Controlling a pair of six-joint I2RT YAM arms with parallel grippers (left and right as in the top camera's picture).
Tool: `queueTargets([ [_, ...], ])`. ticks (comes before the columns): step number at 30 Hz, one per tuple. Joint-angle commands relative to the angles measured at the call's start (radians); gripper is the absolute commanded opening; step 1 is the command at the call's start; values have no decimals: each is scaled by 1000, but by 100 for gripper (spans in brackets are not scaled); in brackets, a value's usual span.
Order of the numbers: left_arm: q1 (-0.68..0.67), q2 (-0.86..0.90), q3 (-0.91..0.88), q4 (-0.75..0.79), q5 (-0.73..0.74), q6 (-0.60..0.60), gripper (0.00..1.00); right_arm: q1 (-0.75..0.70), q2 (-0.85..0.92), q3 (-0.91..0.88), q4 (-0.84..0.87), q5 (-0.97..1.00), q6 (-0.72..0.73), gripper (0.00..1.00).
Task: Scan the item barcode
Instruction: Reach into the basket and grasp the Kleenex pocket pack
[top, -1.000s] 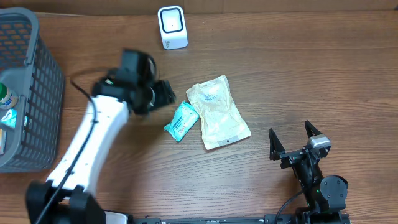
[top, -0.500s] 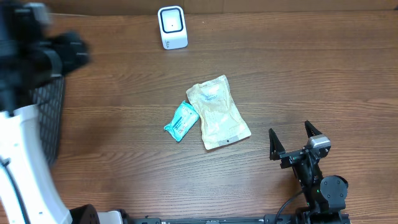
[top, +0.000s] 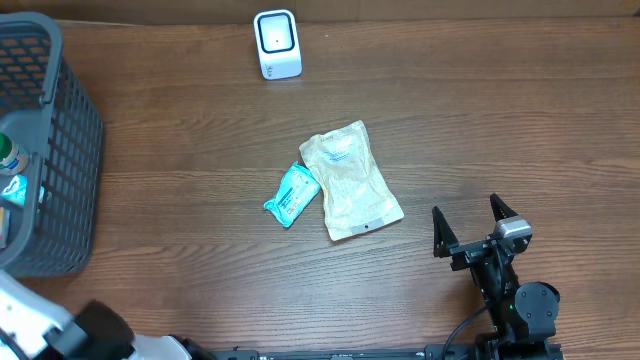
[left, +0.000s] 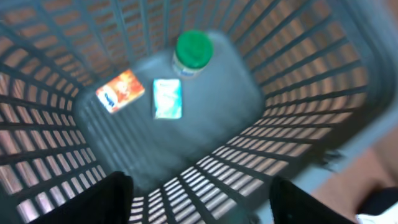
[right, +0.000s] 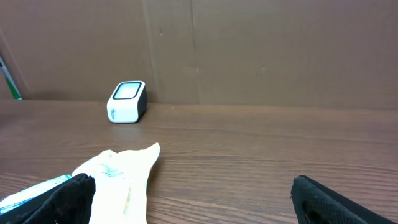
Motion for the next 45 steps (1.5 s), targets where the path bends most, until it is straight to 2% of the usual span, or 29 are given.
queueTargets([
  [1, -3, 86, -12, -16, -74, 24, 61, 4, -10, -11, 4, 0, 3, 100],
  [7, 0, 231, -12, -25, -207, 43, 58, 4, -10, -11, 4, 0, 3, 100],
  [14, -12, 403, -12, 27, -198, 89, 72, 4, -10, -11, 4, 0, 3, 100],
  [23, -26, 575, -12, 74, -206, 88, 69, 4, -10, -11, 4, 0, 3, 99],
  [31, -61, 608, -28, 115, -219, 87, 67, 4, -10, -11, 4, 0, 3, 100],
  [35, -74, 608, -75, 138, -300, 33, 66, 4, -10, -11, 4, 0, 3, 100],
  [45, -74, 608, -203, 265, -327, 27, 64, 4, -10, -11, 4, 0, 3, 100],
])
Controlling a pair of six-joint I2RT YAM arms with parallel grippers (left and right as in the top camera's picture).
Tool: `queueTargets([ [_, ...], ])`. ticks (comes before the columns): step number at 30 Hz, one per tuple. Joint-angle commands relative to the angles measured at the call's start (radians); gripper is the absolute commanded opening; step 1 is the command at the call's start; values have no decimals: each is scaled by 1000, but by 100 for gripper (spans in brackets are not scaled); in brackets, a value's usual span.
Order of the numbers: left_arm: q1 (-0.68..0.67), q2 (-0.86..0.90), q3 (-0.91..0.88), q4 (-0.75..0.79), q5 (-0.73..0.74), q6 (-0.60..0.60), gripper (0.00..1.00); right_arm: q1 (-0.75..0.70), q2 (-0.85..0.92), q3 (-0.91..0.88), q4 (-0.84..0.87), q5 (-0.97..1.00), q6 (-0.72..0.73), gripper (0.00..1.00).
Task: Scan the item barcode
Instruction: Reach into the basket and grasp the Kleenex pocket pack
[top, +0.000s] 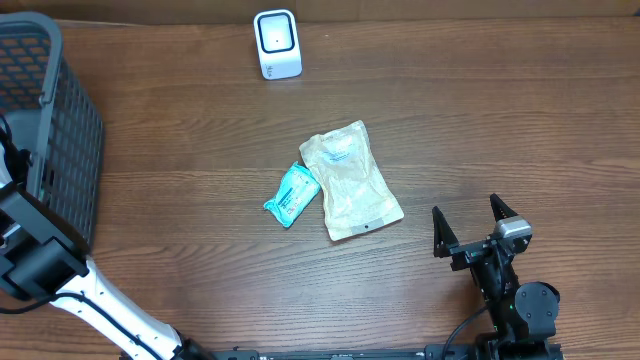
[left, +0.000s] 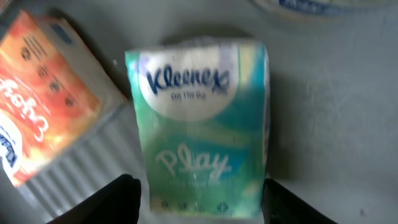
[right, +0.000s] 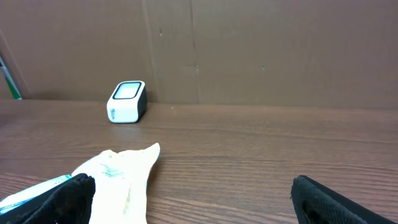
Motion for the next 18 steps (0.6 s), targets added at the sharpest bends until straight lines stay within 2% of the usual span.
queueTargets([
  [1, 3, 8, -34, 10, -29, -14, 64, 4, -10, -10, 5, -1, 3, 100],
  [7, 4, 8, -39, 23, -28, -14, 54, 4, -10, -10, 5, -1, 3, 100],
  [13, 4, 8, -79, 24, -26, -14, 50, 4, -10, -10, 5, -1, 3, 100],
  [15, 4, 9, -89, 24, -20, -13, 43, 4, -10, -10, 5, -1, 3, 99],
  [18, 4, 8, -89, 19, -20, -13, 27, 4, -10, -10, 5, -1, 3, 100],
])
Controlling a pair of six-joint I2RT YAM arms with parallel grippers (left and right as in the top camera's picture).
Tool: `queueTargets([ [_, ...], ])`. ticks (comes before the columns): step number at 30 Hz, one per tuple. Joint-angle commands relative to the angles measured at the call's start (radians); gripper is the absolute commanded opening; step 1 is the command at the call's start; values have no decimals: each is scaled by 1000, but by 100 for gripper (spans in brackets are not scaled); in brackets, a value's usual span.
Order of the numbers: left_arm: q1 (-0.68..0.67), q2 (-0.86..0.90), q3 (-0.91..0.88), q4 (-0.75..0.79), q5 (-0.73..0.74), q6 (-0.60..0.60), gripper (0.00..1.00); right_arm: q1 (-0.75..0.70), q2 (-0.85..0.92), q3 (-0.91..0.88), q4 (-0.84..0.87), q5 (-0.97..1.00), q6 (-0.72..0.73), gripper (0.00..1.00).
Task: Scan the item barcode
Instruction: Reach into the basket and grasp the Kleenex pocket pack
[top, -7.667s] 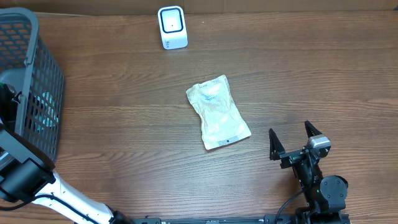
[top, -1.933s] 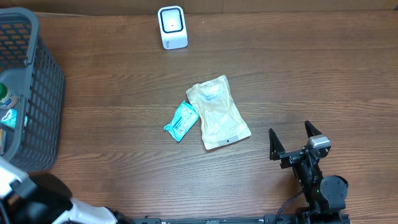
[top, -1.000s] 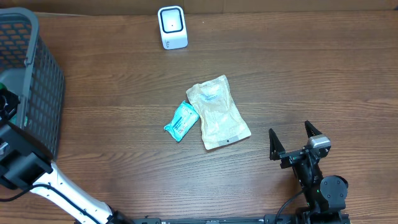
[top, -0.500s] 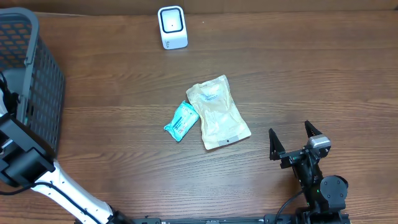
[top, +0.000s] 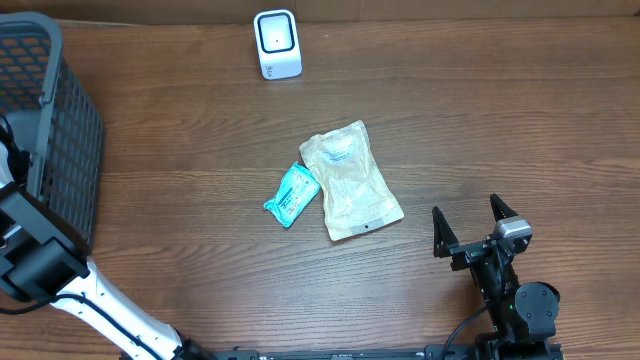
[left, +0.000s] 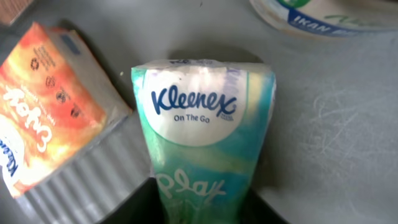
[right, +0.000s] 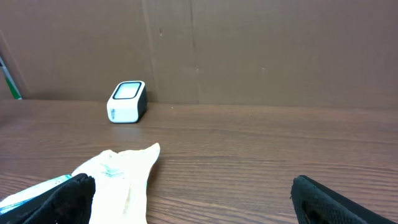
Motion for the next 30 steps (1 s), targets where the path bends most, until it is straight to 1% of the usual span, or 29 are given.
queueTargets([
  [1, 4, 21, -43, -32, 6, 9, 25, 4, -10, -10, 4, 0, 3, 100],
  [3, 4, 18, -41, -43, 6, 9, 20, 4, -10, -10, 4, 0, 3, 100],
  [8, 4, -9, -38, -61, 18, 8, 12, 4, -10, -10, 4, 0, 3, 100],
  [9, 4, -20, -34, -65, 26, 8, 9, 4, -10, -10, 4, 0, 3, 100],
  [10, 4, -31, -30, -69, 35, 8, 4, 4, -10, -10, 4, 0, 3, 99],
  [18, 4, -187, -10, -80, 74, 9, 4, 4, -10, -10, 4, 0, 3, 100],
  [23, 4, -306, -10, -73, 126, 8, 4, 4, -10, -10, 4, 0, 3, 100],
  [26, 4, -389, -10, -59, 171, 8, 4, 4, -10, -10, 4, 0, 3, 100],
  [30, 2, -546, -10, -13, 278, 8, 4, 4, -10, -10, 4, 0, 3, 100],
])
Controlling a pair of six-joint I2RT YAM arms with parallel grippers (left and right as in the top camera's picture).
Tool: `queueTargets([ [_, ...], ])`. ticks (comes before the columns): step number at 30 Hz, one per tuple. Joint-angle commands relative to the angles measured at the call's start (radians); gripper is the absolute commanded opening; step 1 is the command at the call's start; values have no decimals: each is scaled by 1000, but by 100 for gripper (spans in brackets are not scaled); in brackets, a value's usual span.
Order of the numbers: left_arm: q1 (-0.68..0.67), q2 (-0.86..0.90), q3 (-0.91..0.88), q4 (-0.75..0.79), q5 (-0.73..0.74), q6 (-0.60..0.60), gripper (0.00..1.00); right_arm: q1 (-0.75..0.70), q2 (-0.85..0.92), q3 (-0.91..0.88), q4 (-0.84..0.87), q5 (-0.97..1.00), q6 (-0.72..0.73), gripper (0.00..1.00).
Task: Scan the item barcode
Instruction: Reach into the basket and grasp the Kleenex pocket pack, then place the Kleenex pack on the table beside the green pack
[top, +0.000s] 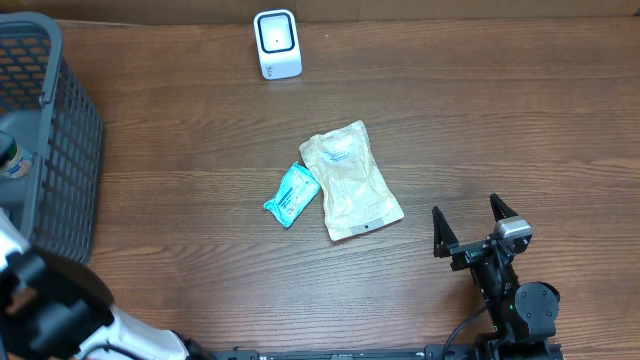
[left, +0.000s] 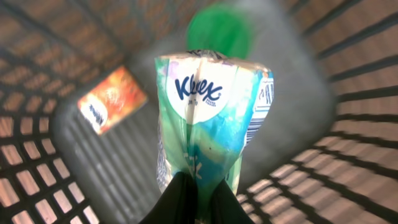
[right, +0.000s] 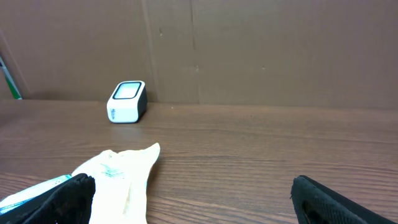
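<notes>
My left gripper (left: 198, 198) is shut on a green and white Kleenex tissue pack (left: 214, 112), held up above the floor of the grey basket (left: 348, 186). The white barcode scanner (top: 277, 43) stands at the table's far edge, also the scanner (right: 127, 101) in the right wrist view. My right gripper (top: 474, 222) rests open at the front right with nothing between its fingers. In the overhead view the left arm (top: 45, 310) sits at the front left corner, and the pack is hidden there.
An orange packet (left: 112, 99) and a green-lidded bottle (left: 219, 28) lie on the basket floor. A cream pouch (top: 350, 180) and a small teal packet (top: 292, 194) lie in the middle of the table. The grey basket (top: 50, 150) fills the left side.
My left gripper, shut on the Kleenex pack lying on the basket floor, now holds it well above the floor. The right arm has not moved.
First my left gripper was open above the basket, looking down at its contents. Then it was down at the Kleenex pack, jaws wide on either side. Then it had shut on the pack. Now the pack hangs lifted inside the basket.
</notes>
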Motion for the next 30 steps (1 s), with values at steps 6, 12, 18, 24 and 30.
queueTargets([
  [6, -52, -350, 3, 11, 302, 7, 5, 4, -10, -10, 5, 0, 3, 100],
  [12, -295, -447, 2, -162, 309, 34, 4, 4, -10, -10, 5, 0, 3, 100],
  [18, -643, -411, -136, -243, 179, 40, 4, 4, -10, -10, 5, 0, 3, 100],
  [24, -847, -345, -434, -57, 97, 25, 4, 4, -10, -10, 5, 0, 3, 100],
  [30, -919, -199, -632, 204, 31, 26, 4, 4, -10, -10, 5, 0, 4, 100],
])
